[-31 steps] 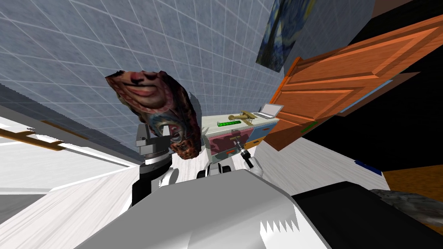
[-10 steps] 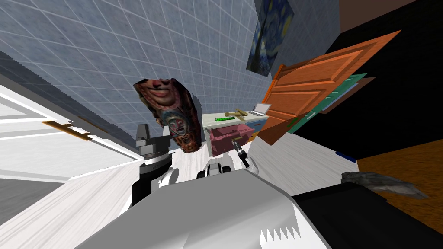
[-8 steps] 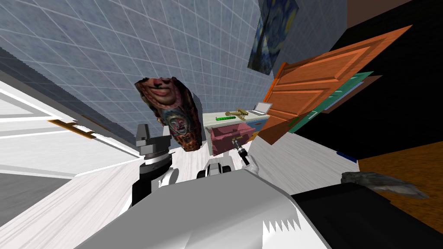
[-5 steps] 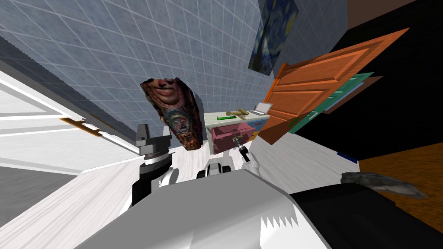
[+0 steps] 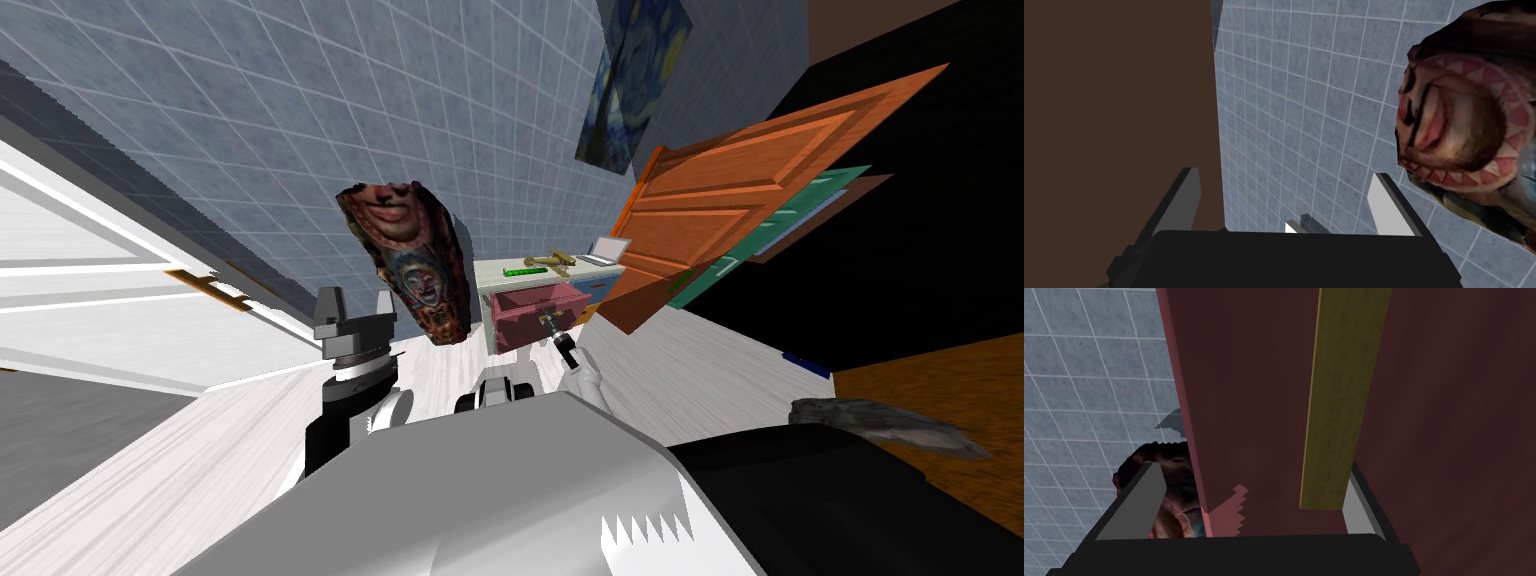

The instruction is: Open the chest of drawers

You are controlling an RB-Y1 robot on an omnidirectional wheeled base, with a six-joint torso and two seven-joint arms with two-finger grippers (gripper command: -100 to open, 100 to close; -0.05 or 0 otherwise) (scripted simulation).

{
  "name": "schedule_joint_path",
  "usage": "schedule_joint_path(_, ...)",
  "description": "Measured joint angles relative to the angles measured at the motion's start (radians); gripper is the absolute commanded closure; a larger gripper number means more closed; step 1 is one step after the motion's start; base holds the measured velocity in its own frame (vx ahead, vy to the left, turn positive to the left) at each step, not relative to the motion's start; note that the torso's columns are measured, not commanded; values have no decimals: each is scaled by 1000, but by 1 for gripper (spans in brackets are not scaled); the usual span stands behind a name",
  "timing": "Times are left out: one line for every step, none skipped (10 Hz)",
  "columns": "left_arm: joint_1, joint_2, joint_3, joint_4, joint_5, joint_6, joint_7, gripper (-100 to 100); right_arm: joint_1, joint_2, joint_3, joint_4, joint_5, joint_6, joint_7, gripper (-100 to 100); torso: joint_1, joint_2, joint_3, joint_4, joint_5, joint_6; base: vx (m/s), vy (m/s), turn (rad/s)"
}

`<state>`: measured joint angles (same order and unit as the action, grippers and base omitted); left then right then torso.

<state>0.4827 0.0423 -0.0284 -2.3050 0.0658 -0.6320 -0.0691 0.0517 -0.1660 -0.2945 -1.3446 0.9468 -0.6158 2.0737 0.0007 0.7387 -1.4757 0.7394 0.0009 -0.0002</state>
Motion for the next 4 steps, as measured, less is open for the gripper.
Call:
schedule_joint_path(0,0,0,0,0,0,0,0,0,0,0,0,0,0,0,0,0,0,0,0,0,0,0,0,0)
schedule_joint_path(0,0,0,0,0,0,0,0,1,0,0,1,0,1,0,0,0,0,0,-1,0,0,0,0,0)
schedule_joint_path(0,0,0,0,0,0,0,0,1,0,0,1,0,1,0,0,0,0,0,-1,-1,0,0,0,0)
schedule_joint_path(0,0,0,0,0,0,0,0,1,0,0,1,0,1,0,0,0,0,0,-1,-1,0,0,0,0)
